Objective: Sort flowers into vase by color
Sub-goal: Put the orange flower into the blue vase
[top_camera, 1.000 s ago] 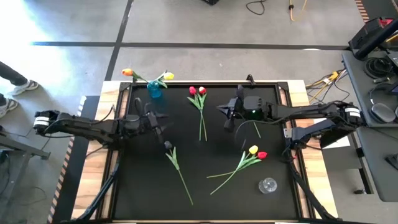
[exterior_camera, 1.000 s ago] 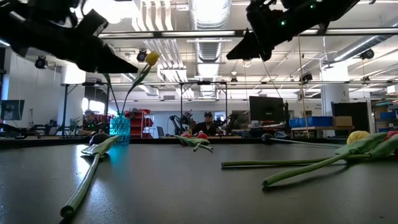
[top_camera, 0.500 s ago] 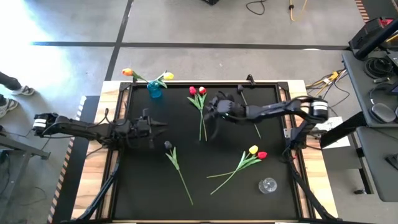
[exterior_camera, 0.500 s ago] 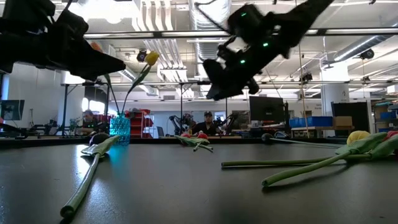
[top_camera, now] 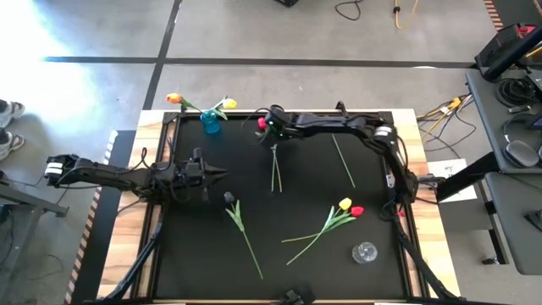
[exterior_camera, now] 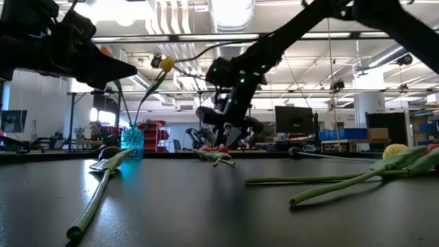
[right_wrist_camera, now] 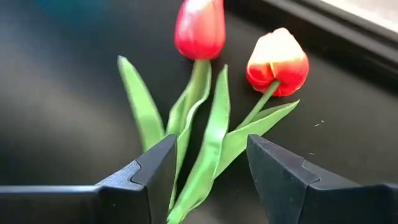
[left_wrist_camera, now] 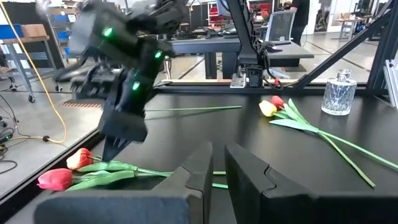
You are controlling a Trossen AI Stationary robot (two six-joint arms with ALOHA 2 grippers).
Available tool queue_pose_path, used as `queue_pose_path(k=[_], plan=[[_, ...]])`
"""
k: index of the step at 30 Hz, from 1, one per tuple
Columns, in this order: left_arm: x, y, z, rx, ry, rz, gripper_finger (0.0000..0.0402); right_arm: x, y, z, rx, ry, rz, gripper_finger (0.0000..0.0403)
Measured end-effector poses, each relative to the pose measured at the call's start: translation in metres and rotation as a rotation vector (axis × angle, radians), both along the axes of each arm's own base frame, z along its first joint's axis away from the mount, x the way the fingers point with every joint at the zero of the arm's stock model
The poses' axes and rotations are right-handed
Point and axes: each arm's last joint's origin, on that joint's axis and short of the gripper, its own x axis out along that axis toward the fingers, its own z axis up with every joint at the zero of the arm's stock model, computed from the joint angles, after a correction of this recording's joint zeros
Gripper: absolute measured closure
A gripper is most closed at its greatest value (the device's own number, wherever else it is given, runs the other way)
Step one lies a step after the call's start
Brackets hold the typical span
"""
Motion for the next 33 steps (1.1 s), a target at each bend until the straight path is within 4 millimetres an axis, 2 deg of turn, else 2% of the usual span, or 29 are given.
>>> queue_pose_path(k=[3,10,14,20,23,27,29,33], plan=[[0.0,0.0,0.0,-0.006,-0.002,0.0,0.038,0.008,-0.011,-0.004,0.041,0.055,-0.035,0.0216],[0.0,0.0,0.0,-0.02,-0.008,0.001,0.0381,0.025,-0.021,-0.006,0.078,0.141,-0.042,0.0228],[0.0,0.0,0.001,-0.025,-0.012,0.001,0.0381,0.027,-0.025,-0.009,0.094,0.175,-0.046,0.0267],[-0.001,0.0,0.001,-0.028,-0.008,0.001,0.0381,0.023,-0.026,-0.008,0.072,0.224,-0.006,0.0349],[-0.002,0.0,-0.001,-0.022,0.016,0.006,0.0381,0.021,-0.022,0.004,0.012,0.259,0.019,0.0384],[-0.003,0.002,-0.005,-0.031,0.054,0.078,0.0381,0.02,-0.011,0.032,-0.078,0.275,0.049,0.0389],[-0.004,0.005,-0.01,-0.058,0.09,0.177,0.0381,0.02,0.0,0.048,-0.133,0.284,0.063,0.0389],[-0.011,0.012,-0.023,-0.099,0.175,0.481,0.0393,0.018,0.028,0.083,-0.279,0.317,0.075,0.039]])
